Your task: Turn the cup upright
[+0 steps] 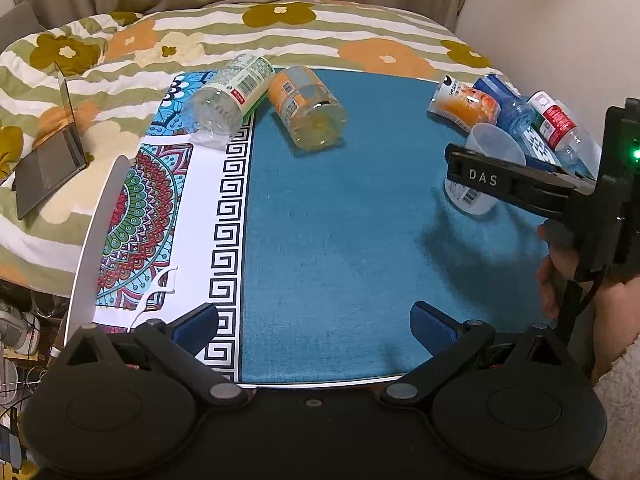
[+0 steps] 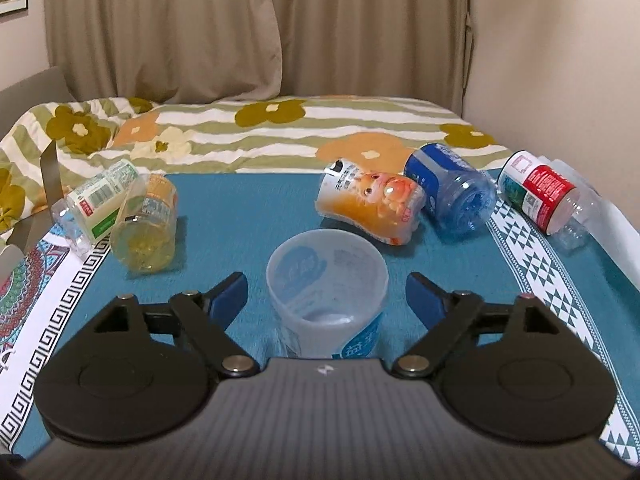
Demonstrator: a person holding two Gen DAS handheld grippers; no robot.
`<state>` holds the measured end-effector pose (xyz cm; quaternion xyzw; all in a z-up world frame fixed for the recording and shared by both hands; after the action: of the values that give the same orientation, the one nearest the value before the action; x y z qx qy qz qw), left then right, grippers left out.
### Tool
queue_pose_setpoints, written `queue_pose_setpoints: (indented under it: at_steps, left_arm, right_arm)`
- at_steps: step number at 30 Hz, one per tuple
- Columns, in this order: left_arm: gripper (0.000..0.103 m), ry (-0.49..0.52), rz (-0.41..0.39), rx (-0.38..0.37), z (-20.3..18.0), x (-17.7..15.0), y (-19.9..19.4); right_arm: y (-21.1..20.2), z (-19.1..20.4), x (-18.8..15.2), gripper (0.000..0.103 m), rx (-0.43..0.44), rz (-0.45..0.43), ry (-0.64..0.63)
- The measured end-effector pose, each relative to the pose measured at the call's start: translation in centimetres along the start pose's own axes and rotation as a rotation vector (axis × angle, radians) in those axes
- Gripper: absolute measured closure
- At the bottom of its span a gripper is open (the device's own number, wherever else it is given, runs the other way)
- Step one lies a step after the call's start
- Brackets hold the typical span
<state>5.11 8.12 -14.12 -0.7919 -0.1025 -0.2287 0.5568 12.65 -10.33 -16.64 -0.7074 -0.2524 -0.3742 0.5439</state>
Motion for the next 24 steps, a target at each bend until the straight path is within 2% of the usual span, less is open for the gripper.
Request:
queue_pose_setpoints:
  at_steps: [5,12,18,24]
  left_arm:
    - [0.0,0.01,-0.029,0.001,-1.1,0.7,-1.1]
    - [0.0,0.047,-0.098,-0.011,-3.9,2.6,-3.4]
    - [0.0,0.091,-0.176,-0.015,-6.6,4.4,-5.7]
    - [0.0,0.104,-0.245,0.016,-8.0,5.4,-6.9]
  right_arm:
    - [-0.9,-1.0,0.8,0.002,0.031,0.047,0.002]
    - [-5.0,-4.4,3.1,0.0,0.064,0.092,-0.027]
    - [-9.2,-8.5,4.4,0.0,0.049,0.137,-0.073]
    - [-11.1,-12.0,5.1,0.0,0.022,0.181,-0.065]
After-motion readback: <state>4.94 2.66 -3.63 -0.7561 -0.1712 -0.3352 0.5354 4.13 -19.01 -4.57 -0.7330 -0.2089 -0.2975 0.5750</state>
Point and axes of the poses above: each gripper's, at about its wrist camera, not at the fingertips, and y roughly the way its jaws point, z to its left, x to its top, the point moved 6 cm from there along y, roughly the way its jaws point, and after that the axes turned 15 degrees about -x, right-handed, at the moved point
